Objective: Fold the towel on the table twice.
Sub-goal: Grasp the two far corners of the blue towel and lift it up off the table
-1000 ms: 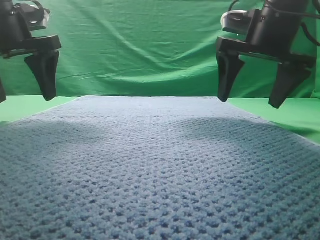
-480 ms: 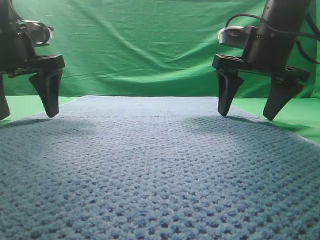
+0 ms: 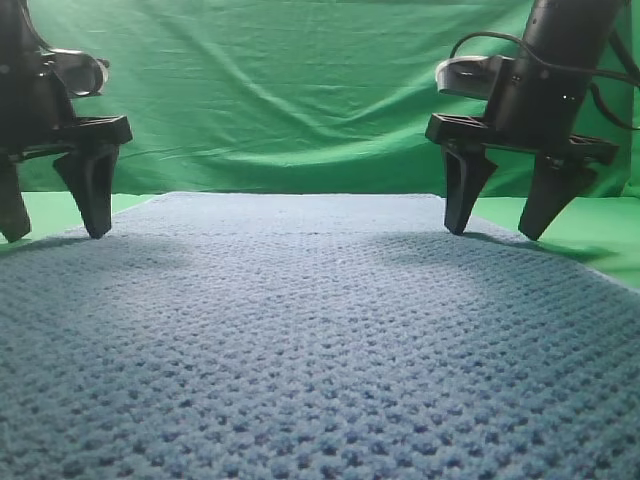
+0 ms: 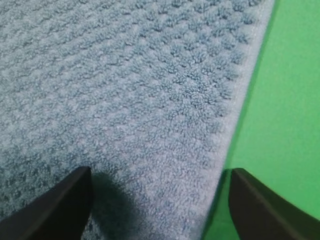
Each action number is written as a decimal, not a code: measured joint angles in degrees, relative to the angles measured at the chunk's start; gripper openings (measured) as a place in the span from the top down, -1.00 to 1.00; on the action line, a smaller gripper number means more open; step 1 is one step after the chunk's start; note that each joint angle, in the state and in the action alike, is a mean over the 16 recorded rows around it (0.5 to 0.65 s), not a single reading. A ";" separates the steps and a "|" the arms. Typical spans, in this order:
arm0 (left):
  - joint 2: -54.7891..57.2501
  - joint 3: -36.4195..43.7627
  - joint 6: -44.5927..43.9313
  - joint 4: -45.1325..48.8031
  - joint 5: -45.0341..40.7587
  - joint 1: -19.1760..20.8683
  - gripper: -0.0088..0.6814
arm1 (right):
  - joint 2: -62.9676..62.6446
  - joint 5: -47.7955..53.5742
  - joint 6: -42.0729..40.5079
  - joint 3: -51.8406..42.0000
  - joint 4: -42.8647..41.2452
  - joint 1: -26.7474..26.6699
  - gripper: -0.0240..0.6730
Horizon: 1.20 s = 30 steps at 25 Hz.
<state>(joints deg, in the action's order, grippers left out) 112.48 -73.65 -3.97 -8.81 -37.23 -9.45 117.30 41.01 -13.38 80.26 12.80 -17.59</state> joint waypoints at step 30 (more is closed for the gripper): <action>0.38 -34.62 -1.36 -4.11 -14.56 0.14 0.97 | -4.35 5.86 0.94 25.24 -3.59 -0.04 0.93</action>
<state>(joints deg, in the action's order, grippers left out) 112.86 -108.27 -5.34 -12.92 -51.80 -9.30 112.95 46.88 -12.44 105.50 9.21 -17.62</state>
